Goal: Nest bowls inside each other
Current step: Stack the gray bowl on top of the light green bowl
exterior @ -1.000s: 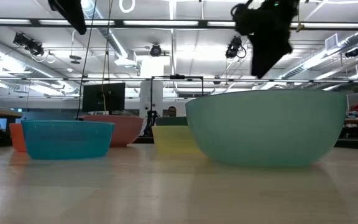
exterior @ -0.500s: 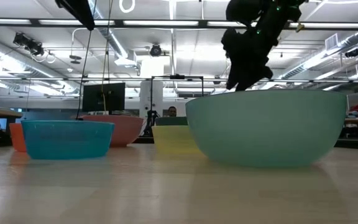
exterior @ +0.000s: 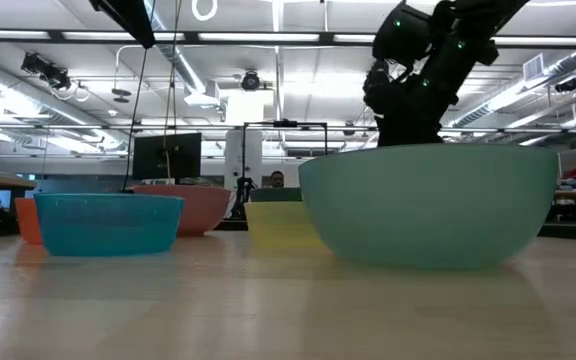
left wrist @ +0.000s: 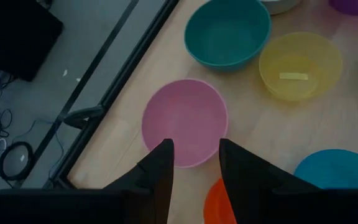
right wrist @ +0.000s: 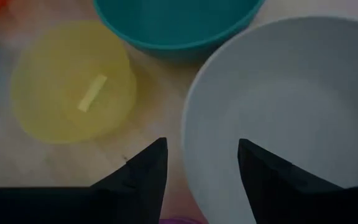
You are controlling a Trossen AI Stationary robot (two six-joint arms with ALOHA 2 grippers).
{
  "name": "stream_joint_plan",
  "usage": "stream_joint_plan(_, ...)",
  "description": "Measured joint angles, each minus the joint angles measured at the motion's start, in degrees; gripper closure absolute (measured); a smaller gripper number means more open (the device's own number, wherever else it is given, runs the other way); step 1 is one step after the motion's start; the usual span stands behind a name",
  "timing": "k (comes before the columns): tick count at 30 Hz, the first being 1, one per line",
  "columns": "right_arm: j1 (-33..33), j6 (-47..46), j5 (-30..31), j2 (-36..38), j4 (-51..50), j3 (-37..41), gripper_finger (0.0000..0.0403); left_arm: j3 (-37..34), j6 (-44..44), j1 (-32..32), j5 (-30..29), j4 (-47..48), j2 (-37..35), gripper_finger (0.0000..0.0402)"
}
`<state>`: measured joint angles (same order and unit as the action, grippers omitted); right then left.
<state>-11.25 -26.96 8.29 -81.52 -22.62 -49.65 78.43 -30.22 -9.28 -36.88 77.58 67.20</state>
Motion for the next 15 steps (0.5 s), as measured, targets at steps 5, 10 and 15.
stream_joint_plan(5,0.0,-0.6,-0.3,0.0,3.0,3.3,0.0220,0.0,0.0,0.0,-0.2,0.0,0.0,0.0266)
stream_joint_plan(10,0.4,-1.8,-0.5,0.0,6.1,6.0,0.0220,0.0,0.0,0.0,-0.2,0.0,0.0,0.0266)
stream_joint_plan(15,0.6,-2.8,-0.5,0.0,8.4,8.1,0.0223,0.0,0.0,0.0,-0.3,-0.1,0.0,0.0266)
